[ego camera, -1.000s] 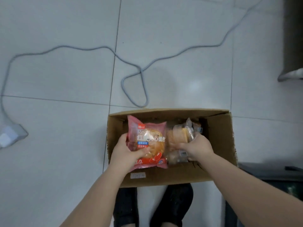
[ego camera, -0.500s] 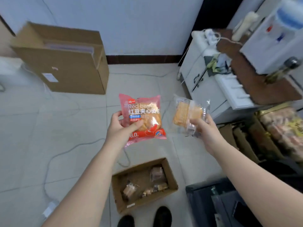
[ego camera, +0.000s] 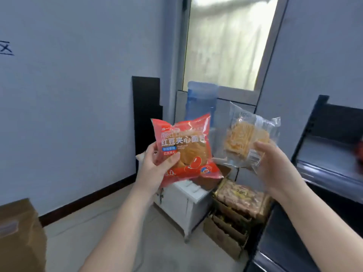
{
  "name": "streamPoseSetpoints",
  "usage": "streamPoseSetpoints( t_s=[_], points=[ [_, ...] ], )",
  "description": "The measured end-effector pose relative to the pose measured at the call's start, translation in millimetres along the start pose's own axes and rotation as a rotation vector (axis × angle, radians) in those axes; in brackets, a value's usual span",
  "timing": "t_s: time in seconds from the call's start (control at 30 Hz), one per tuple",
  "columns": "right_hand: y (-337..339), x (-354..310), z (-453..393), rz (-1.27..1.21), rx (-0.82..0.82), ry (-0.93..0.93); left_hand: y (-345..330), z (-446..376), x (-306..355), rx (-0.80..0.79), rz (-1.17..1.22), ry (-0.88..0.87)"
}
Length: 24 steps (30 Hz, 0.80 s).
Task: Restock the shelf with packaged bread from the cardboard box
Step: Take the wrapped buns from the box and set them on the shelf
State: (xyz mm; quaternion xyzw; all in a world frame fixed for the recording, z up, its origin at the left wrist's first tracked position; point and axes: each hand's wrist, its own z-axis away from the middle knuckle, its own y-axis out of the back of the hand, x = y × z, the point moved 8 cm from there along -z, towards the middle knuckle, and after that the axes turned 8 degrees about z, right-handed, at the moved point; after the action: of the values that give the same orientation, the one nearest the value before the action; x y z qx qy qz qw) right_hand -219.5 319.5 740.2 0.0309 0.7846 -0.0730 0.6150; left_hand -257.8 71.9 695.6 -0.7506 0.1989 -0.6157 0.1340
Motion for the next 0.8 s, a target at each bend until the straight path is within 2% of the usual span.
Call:
streamPoseSetpoints(
  t_s=[0.1, 0.2, 0.5, 0.8],
  points=[
    [48, -49, 40, -0.007, 0.078, 0.104, -71, 8, 6, -0.172, 0.035, -0.025],
    [98, -80, 83, 0.000, 0.225, 0.137, -138, 24, 1, -0.315, 0.064, 0.021],
    [231, -139, 220, -0.061, 0.559, 0.250, -329, 112, -33, -0.692, 0.118, 0.109],
    [370, -158, 328, -0.127, 0.804, 0.272, -492, 214, -84, -0.891, 0.084, 0.096]
  ],
)
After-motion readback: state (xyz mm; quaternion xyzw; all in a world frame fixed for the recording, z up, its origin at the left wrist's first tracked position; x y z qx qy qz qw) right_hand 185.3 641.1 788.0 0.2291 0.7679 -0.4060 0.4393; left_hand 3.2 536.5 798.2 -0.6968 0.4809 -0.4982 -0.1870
